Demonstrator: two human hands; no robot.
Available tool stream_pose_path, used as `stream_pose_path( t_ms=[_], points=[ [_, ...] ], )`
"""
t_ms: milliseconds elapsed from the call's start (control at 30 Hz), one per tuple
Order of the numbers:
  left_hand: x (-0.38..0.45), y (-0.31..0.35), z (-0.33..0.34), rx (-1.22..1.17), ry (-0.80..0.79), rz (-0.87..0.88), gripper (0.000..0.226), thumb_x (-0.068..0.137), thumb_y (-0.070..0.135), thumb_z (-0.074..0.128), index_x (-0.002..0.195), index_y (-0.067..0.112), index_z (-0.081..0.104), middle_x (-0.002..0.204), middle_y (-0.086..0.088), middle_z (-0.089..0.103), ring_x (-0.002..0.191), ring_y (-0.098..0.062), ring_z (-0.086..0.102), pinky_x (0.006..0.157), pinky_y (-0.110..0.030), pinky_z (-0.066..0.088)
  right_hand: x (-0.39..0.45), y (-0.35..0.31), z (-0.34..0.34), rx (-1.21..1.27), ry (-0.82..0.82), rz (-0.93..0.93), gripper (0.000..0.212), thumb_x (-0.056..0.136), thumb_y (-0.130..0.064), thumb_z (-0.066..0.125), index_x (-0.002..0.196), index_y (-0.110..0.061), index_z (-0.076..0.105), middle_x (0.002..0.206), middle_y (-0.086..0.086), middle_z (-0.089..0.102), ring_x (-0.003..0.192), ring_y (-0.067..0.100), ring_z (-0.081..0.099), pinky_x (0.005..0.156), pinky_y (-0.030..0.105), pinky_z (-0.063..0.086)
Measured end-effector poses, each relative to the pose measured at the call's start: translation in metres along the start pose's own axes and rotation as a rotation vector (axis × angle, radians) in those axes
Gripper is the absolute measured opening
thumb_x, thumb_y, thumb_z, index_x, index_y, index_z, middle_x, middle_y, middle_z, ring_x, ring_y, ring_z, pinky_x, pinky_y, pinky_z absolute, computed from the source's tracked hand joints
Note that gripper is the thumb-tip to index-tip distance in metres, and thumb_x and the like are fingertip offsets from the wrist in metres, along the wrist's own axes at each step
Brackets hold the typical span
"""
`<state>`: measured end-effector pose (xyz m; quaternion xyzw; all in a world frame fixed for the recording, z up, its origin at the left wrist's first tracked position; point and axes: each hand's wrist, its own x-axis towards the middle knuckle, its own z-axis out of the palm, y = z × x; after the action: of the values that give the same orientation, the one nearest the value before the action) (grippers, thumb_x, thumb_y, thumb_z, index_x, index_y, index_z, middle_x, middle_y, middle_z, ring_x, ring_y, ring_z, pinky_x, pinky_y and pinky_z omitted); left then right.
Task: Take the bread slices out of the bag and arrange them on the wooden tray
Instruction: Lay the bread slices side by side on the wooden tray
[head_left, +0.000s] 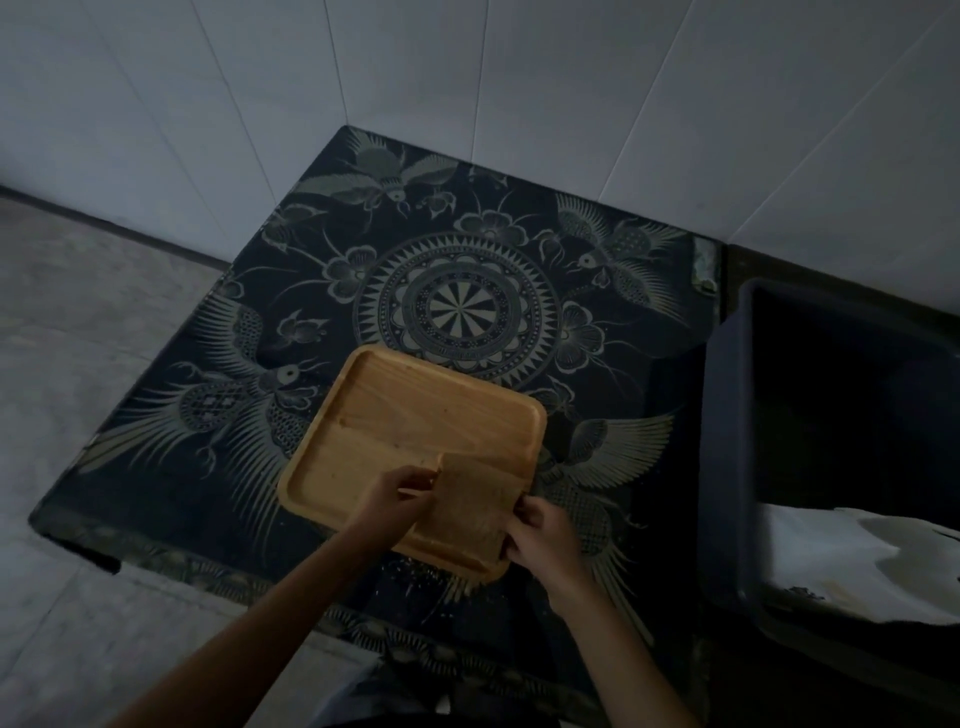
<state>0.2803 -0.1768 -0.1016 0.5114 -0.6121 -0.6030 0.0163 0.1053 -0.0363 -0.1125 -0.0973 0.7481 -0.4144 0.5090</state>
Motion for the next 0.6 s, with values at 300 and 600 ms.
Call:
stream_pose_path(
  t_ms=[300,600],
  points=[
    [-0.019,0.015,0.015,0.114,0.068,-0.032,0.04,0.094,0.018,0.065,0.134,0.015,0.063,0.124,-0.004,0.069,0.105,-0.019,0.069,0.095,-0.042,0.058,-0.005,0.001,-0.01,-0.004,-0.057,-0.034,0.025,0.09,-0.03,0.08,0.111,-0.028,0.067,0.104,-0.005,0.074,0.085,0.01,0.075,0.071,0.035,0.067],
    [-0.017,0.012,0.019,-0.032,0.147,-0.176,0.028,0.09,0.013,0.071,0.118,0.013,0.07,0.114,-0.009,0.071,0.097,-0.02,0.067,0.079,-0.034,0.056,-0.003,-0.001,-0.015,-0.014,-0.088,-0.079,0.024,0.092,-0.026,0.077,0.106,-0.034,0.059,0.098,-0.004,0.07,0.067,0.01,0.073,0.069,0.04,0.067]
  ],
)
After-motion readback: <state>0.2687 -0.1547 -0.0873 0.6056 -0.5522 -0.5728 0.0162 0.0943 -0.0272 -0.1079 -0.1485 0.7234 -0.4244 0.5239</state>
